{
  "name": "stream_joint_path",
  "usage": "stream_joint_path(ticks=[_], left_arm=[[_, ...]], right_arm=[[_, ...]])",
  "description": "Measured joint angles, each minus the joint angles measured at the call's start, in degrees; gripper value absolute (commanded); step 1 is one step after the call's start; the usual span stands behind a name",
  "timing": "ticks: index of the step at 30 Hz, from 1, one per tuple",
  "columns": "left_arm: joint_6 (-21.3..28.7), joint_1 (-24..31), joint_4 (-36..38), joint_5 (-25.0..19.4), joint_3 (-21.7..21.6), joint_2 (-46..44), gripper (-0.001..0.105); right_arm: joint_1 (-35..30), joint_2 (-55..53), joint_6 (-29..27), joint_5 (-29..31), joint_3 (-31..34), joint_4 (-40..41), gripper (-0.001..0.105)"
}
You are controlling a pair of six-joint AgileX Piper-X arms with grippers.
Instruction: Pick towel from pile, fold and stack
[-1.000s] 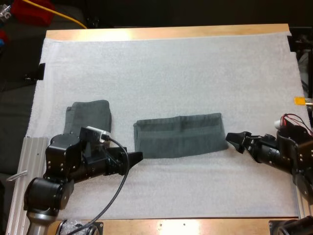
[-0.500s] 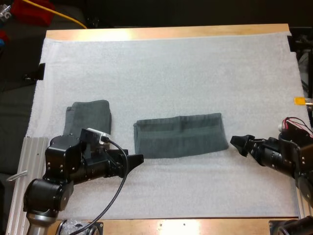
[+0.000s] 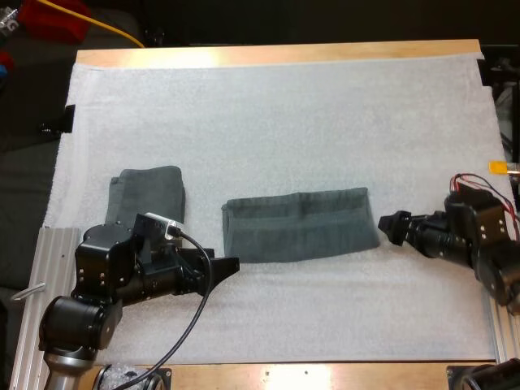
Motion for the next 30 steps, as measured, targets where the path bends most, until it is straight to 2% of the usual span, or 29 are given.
stream_joint_path(ticks=[6,17,22,30], left_arm=[[0.0,0.0,0.0,0.1,0.0,0.0,0.065],[0.0,0.0,0.0,0.7,0.0,0.0,0.065],[0.0,0.0,0.0,0.8,0.0,0.0,0.065],[0.0,0.0,1.7,0.9,0.0,0.0,0.065]], right_arm=[[-7.1,4.2,-5.1,-1.0,-1.2,0.0,0.071],[-19.9,11.9,-14.6,-11.7,-1.3,-0.3,0.071],[-22.7,17.2,-16.4,-15.6,-1.4,-1.8,0.071],[-22.9,25.9,-17.2,-20.8,-1.4,-6.2,0.071]])
